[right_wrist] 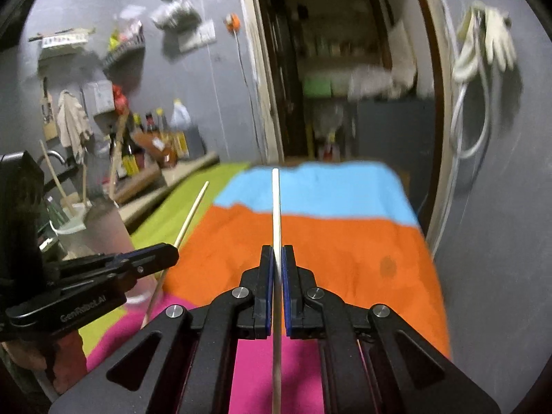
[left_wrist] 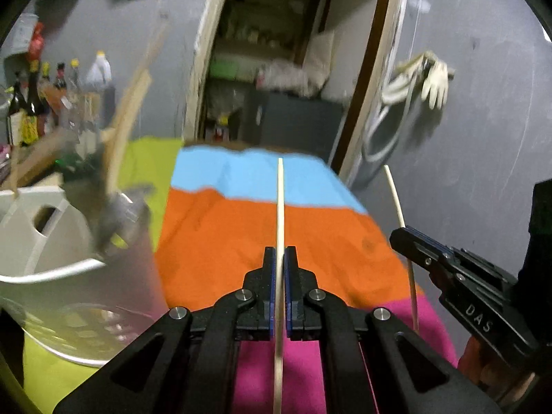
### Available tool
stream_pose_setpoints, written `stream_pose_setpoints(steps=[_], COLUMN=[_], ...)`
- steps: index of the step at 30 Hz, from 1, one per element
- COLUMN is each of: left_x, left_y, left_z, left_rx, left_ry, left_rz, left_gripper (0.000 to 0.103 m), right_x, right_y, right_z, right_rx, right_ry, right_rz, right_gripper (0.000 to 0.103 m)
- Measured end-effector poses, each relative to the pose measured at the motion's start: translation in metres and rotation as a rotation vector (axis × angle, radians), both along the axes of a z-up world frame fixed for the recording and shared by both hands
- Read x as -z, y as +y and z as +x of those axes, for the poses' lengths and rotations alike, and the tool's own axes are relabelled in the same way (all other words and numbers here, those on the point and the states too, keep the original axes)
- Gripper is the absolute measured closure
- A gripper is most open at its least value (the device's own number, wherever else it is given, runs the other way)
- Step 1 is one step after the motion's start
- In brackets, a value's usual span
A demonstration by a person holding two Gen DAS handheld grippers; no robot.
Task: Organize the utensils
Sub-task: 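Lift both held chopsticks upright and carry them over the white holder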
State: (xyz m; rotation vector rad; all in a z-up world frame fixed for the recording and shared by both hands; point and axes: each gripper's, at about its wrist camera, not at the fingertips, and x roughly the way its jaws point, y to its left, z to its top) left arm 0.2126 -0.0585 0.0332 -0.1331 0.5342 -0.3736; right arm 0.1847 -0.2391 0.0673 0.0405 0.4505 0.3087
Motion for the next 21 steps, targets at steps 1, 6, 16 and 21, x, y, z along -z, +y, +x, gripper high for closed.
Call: stream_pose_setpoints(steps=[1,6,16,21], left_x=[-0.002,-0.021,-0.06,-0.075], left_y=[0.001,0.012,0.053,0.089], left_z=[-0.004,-0.025,-0.053,-0.051], left_rx=[-0.012,-0.067,-0.15,-0.152], left_ry=[-0.027,-0.171,-0.351,-0.343], left_rz=[-0.005,-0.042,-0.048,-0.098], left_gripper=[0.101,0.101,0.101,0.101], right_x=[-0.004,-0.025,-0.062,-0.077], right_y=[0.003,0.018,0.051,0.069], right_z=[-0.002,-0.013,-0.027,-0.022], right_rx=[0.001,-0.018,-0.055,-0.102], right_ry=[-0.024,-0.134,-0.304,-0.34], right_rz=[0.001,0.034,0.105,0.165], right_gripper=[0.1,0.1,0.1,0.1])
